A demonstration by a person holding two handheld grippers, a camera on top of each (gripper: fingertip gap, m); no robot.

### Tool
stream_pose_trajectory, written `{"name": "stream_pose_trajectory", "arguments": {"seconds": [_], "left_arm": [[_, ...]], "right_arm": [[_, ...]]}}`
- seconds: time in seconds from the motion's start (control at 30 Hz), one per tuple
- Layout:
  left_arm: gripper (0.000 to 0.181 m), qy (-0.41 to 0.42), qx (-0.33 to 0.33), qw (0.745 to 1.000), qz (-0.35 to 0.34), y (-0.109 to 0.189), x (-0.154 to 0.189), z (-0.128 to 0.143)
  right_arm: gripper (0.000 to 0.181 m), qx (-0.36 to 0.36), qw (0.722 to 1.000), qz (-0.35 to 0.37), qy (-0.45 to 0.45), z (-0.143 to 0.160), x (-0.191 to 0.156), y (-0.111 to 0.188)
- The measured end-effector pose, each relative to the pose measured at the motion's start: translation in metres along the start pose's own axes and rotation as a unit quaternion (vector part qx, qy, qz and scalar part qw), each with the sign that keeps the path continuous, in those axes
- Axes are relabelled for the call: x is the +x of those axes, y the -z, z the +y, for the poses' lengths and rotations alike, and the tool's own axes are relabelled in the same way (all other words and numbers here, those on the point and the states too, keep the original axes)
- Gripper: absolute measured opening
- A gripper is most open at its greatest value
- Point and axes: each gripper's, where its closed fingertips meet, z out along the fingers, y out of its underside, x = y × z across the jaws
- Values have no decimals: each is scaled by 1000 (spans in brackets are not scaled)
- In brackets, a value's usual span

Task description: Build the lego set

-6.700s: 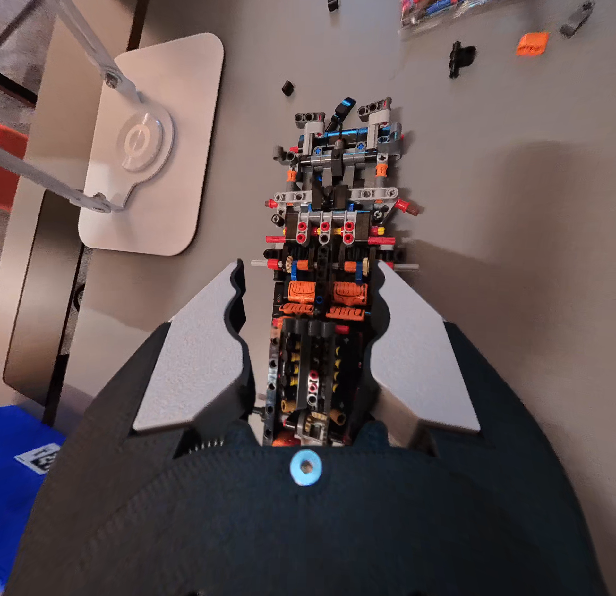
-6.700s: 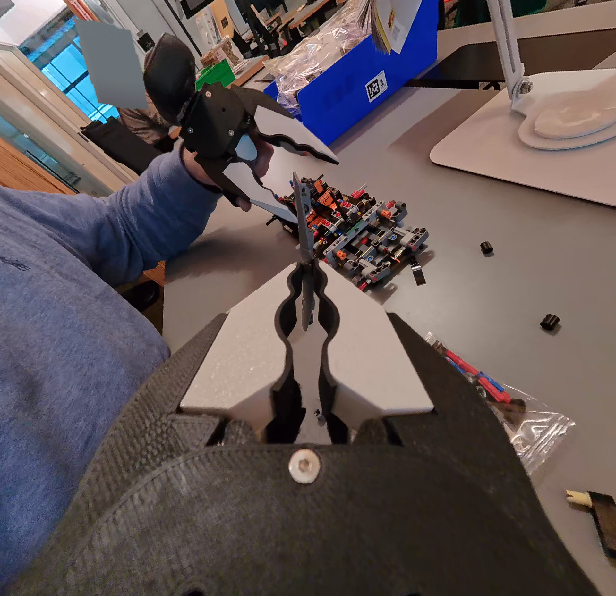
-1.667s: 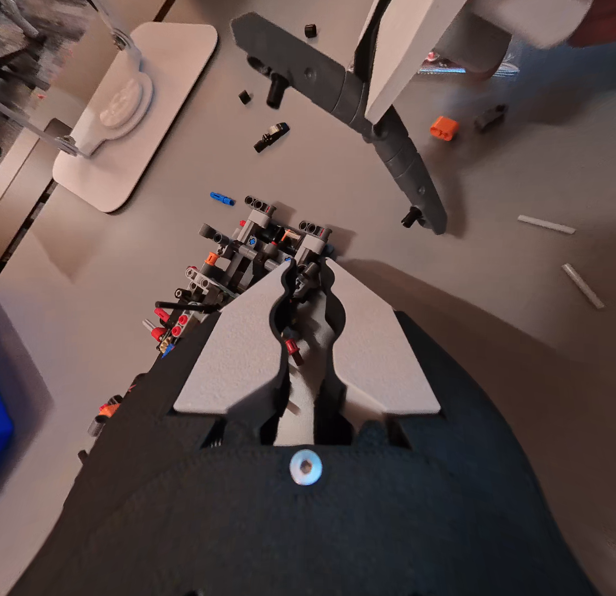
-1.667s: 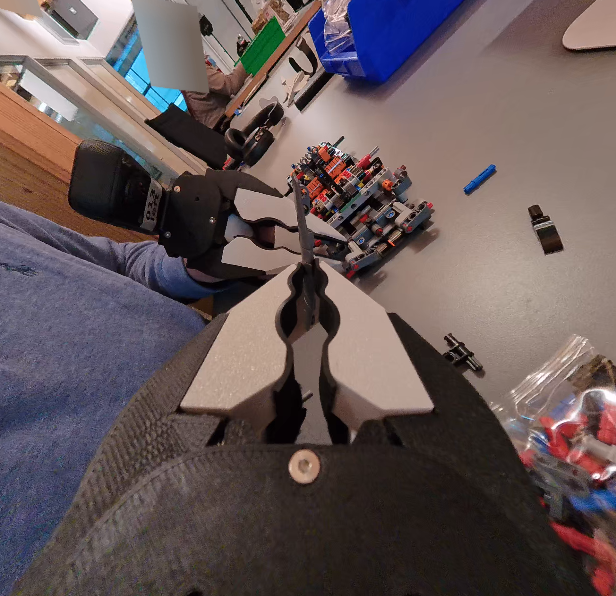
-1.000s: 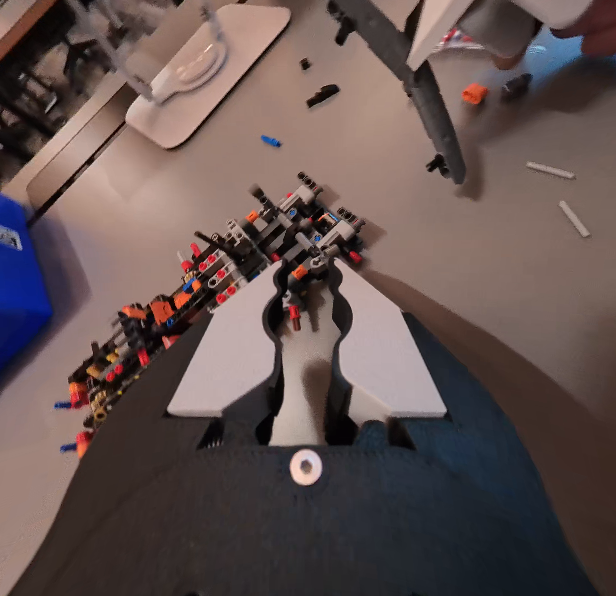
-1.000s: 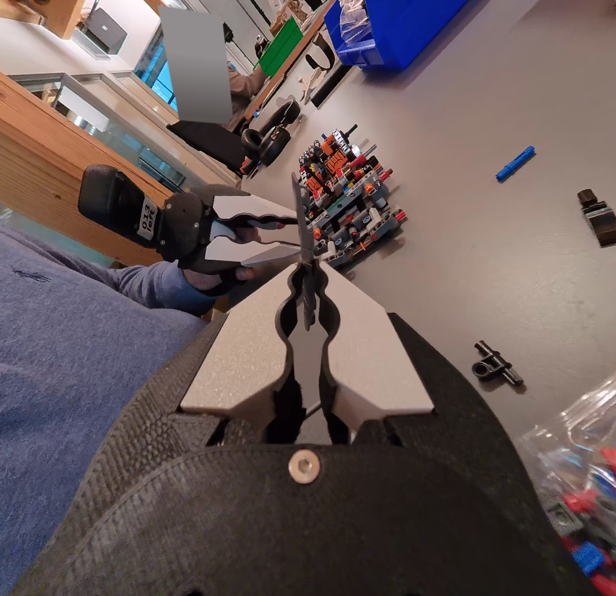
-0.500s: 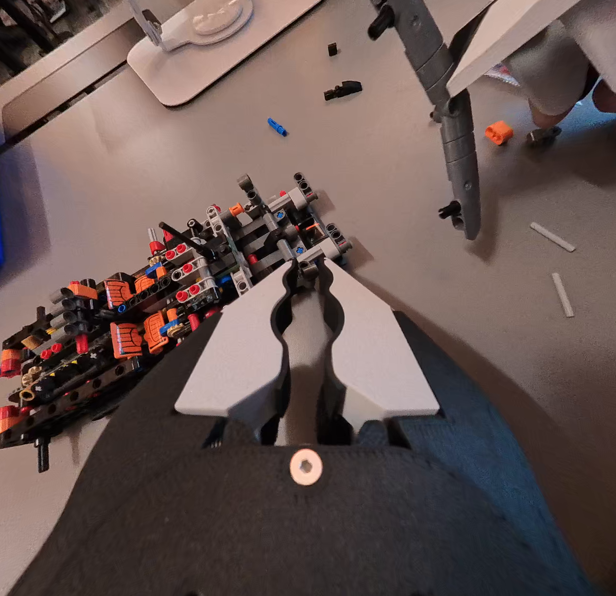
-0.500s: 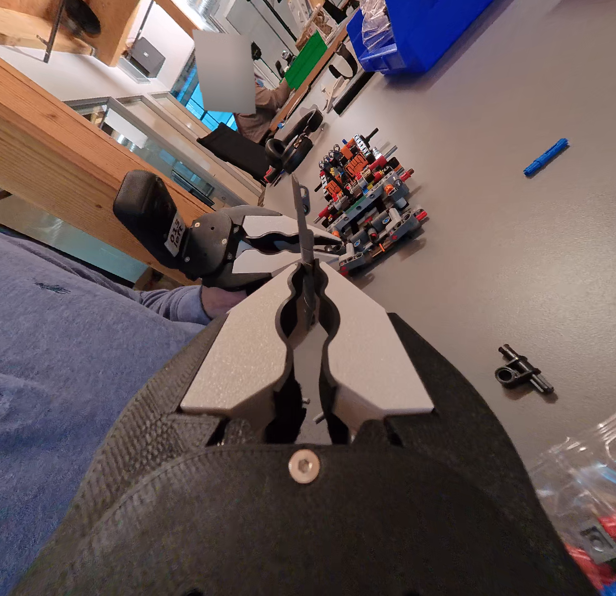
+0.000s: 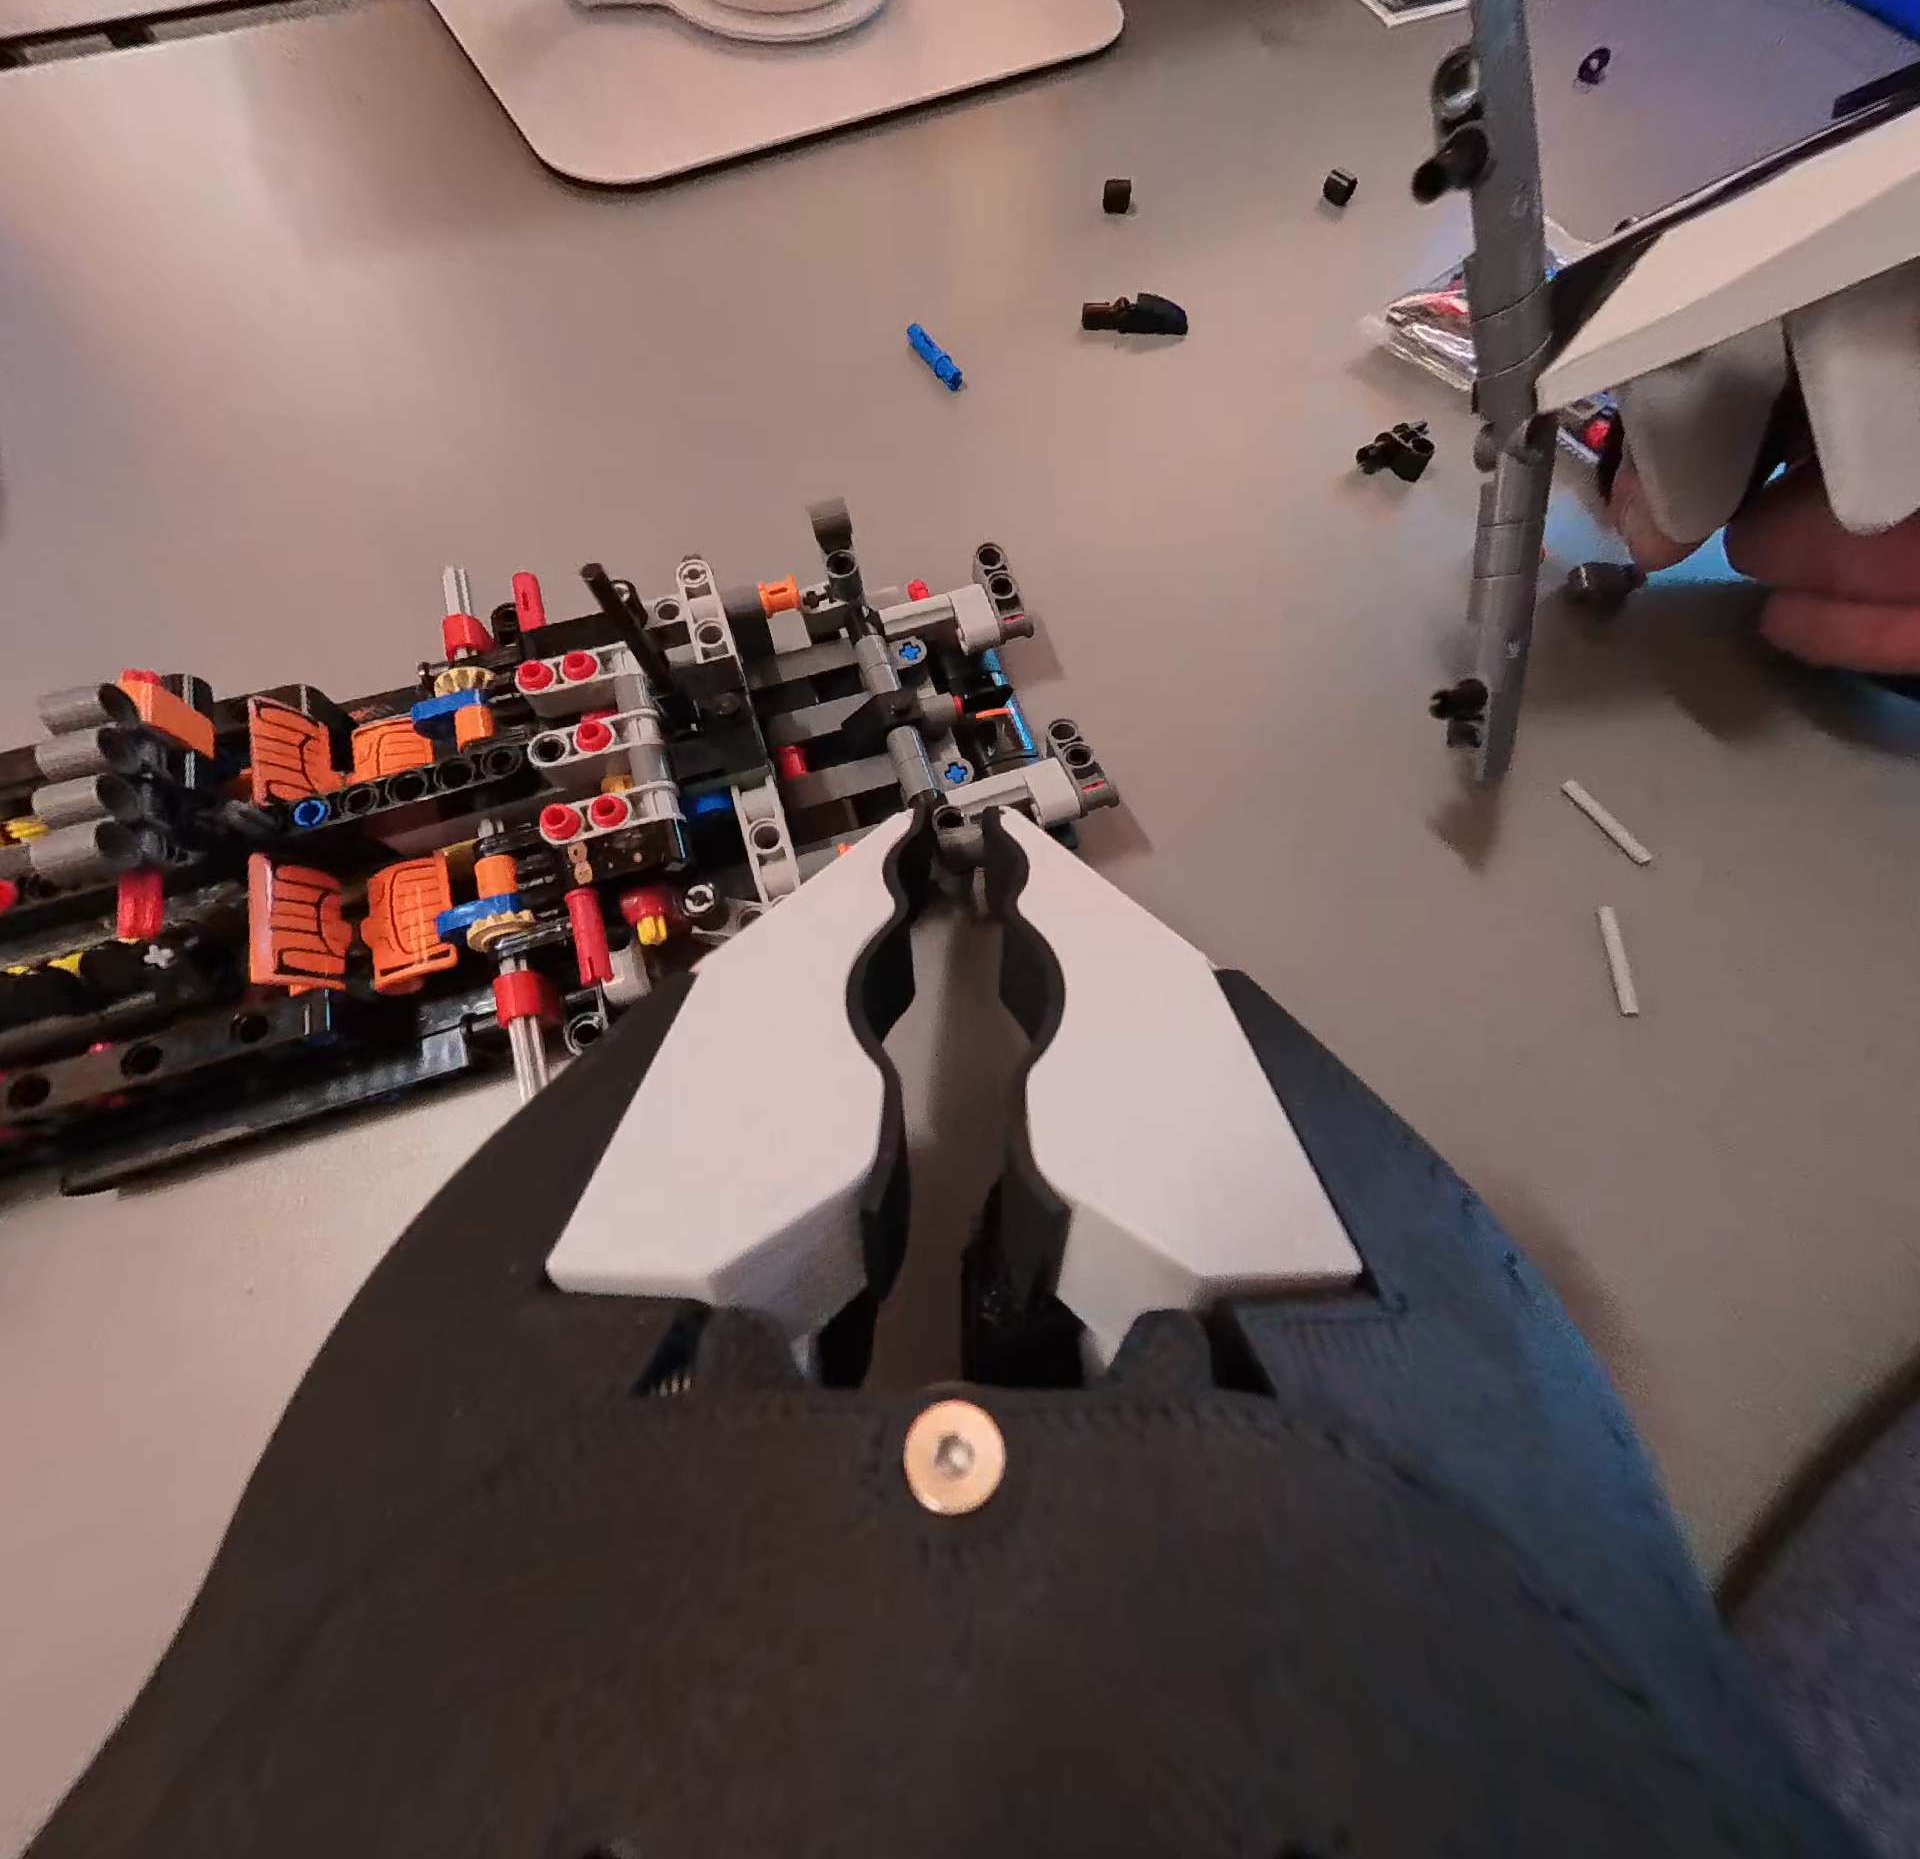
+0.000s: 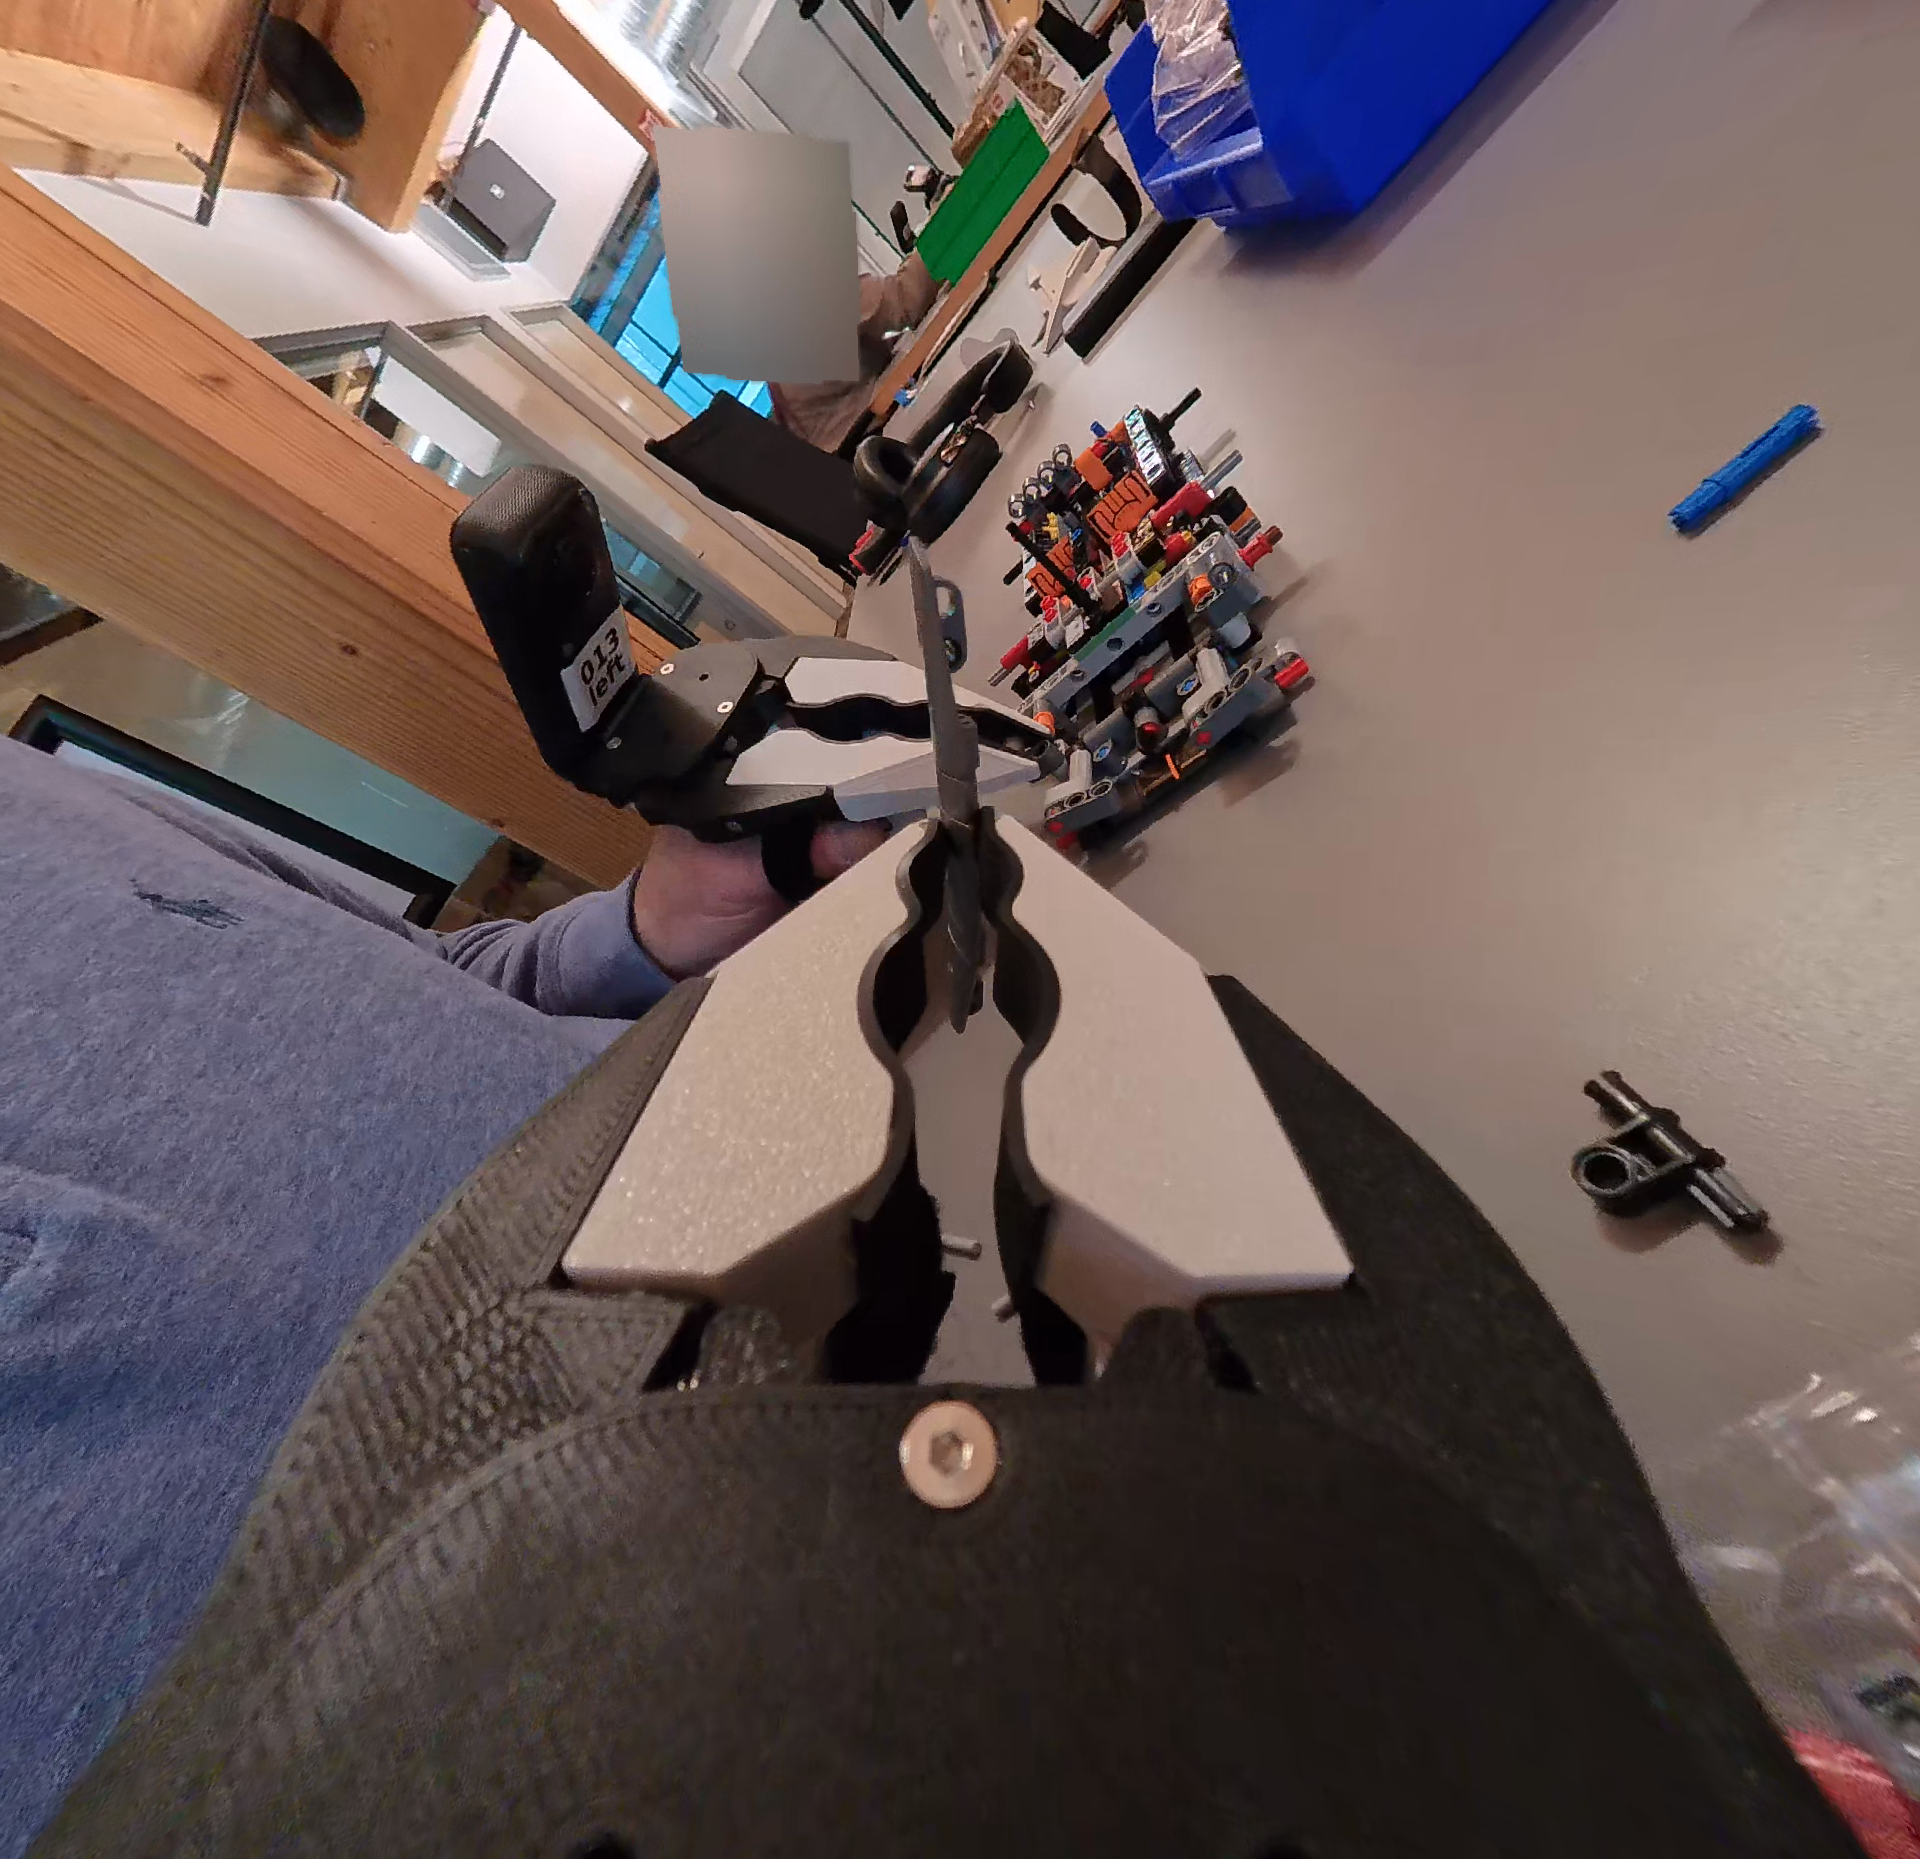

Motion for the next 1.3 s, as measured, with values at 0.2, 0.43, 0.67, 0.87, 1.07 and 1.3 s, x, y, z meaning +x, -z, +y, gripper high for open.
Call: {"name": "stream_pose_trajectory", "arguments": {"seconds": [0.2, 0.43, 0.67, 0.87, 1.07, 1.3], "left_arm": [[17, -23, 19, 1000, 5, 4, 2, -6], [24, -92, 24, 994, 57, 16, 7, -11], [26, -122, 35, 990, 64, 14, 13, -10], [24, -142, 79, 983, 88, 22, 31, -22], [29, -100, 82, 983, 129, 22, 39, -24], [9, 39, 91, 965, 242, 29, 47, -31]], "right_arm": [[3, 3, 1000, 4, -2, 0, -1, -5], [3, 17, 999, -2, -32, -4, -4, -22], [4, 59, 996, -1, -74, -9, -2, -44], [3, 98, 991, 0, -95, -20, 1, -48], [3, 112, 988, -14, -106, -25, -2, -45], [3, 119, 986, -55, -108, -29, -15, -47]]}}
